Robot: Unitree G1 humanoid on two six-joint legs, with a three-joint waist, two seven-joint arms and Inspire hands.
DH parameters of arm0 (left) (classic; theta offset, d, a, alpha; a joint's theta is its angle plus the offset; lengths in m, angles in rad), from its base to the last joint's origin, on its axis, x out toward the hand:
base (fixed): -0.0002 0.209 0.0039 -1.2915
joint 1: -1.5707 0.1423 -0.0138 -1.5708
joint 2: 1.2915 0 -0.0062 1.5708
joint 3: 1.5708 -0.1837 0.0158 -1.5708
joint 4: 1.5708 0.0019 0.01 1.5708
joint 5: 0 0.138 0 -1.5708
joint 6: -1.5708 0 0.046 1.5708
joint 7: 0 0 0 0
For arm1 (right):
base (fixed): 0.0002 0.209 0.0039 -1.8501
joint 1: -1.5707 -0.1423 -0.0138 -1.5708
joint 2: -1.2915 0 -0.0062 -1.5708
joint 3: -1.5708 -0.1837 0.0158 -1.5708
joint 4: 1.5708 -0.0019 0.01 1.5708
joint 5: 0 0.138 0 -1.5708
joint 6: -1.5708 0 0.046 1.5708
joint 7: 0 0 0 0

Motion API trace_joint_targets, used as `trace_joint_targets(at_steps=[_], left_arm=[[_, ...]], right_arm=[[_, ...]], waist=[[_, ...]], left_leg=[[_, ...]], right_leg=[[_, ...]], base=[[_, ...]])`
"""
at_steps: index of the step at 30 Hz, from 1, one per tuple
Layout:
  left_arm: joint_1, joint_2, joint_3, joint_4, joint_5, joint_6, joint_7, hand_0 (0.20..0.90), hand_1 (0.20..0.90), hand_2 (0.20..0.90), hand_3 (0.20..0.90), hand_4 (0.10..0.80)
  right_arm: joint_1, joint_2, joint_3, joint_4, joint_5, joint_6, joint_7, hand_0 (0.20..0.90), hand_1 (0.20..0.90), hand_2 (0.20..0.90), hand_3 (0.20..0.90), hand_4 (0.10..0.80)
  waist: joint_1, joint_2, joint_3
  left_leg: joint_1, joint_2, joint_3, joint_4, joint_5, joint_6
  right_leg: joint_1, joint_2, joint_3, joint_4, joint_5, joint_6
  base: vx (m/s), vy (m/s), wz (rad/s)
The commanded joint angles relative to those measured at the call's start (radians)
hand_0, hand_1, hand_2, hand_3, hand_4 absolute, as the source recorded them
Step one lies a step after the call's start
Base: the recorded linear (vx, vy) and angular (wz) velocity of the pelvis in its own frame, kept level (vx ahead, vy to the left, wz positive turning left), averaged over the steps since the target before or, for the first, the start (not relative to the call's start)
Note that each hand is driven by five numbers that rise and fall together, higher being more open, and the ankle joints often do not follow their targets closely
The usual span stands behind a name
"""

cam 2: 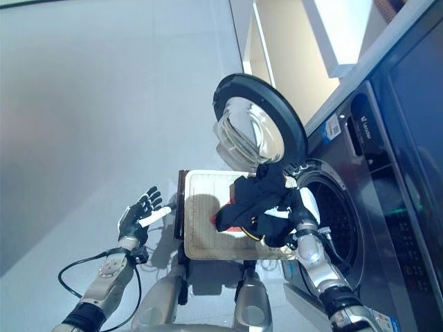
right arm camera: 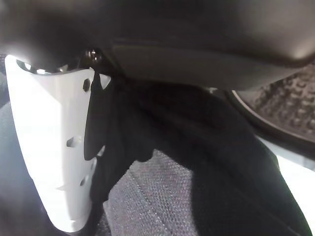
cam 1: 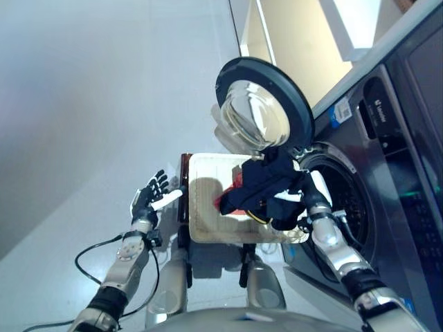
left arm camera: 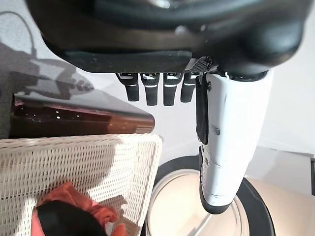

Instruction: Pick up the clothes and place them into the washing machine

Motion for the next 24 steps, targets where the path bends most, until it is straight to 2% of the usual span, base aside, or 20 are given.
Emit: trace_joint_targets(at_steps=[1,17,19,24], left_arm=[[-0.013,0.021,0.033,-0.015,0.043,-0.066,-0.036,0.9,0.9,0.9,0.9,0.8],[0.023,0.011,0.056,-0.01,0.054,-0.067,-0.069,0.9,0.9,0.9,0.9,0.8],[0.03,0.011,0.059,-0.012,0.055,-0.068,-0.075,0.9,0.9,0.9,0.9,0.8],[0.03,0.007,0.059,-0.005,0.044,-0.069,-0.078,0.9,0.9,0.9,0.9,0.8]], right_arm=[[0.017,-0.118,-0.096,-0.153,0.04,-0.15,0.019,0.2,0.2,0.2,0.2,0.3],[0.182,-0.176,-0.24,-0.37,0.08,-0.206,0.1,0.2,0.2,0.2,0.2,0.3],[0.206,-0.16,-0.276,-0.382,0.14,-0.225,0.116,0.2,0.2,0.2,0.2,0.3],[0.205,-0.115,-0.287,-0.348,0.227,-0.237,0.129,0.2,0.2,0.2,0.2,0.3]], waist=[[0.005,-0.016,-0.1],[-0.02,-0.017,-0.152],[-0.026,-0.017,-0.159],[-0.028,-0.014,-0.164]], left_leg=[[0.027,0.101,-0.047,0.062,-0.084,-0.088],[0.102,0.11,-0.018,0.029,-0.09,-0.089],[0.11,0.111,-0.015,0.025,-0.092,-0.089],[0.116,0.109,-0.01,0.023,-0.094,-0.087]], right_leg=[[0.025,-0.068,0.031,0.076,-0.043,0.045],[0.072,-0.064,0.046,0.062,-0.048,0.052],[0.077,-0.064,0.047,0.06,-0.048,0.055],[0.081,-0.065,0.051,0.057,-0.046,0.055]], base=[[0.048,-0.004,-0.1],[0.024,0.003,-0.05],[0.0,0.0,0.0],[0.004,0.004,-0.06]])
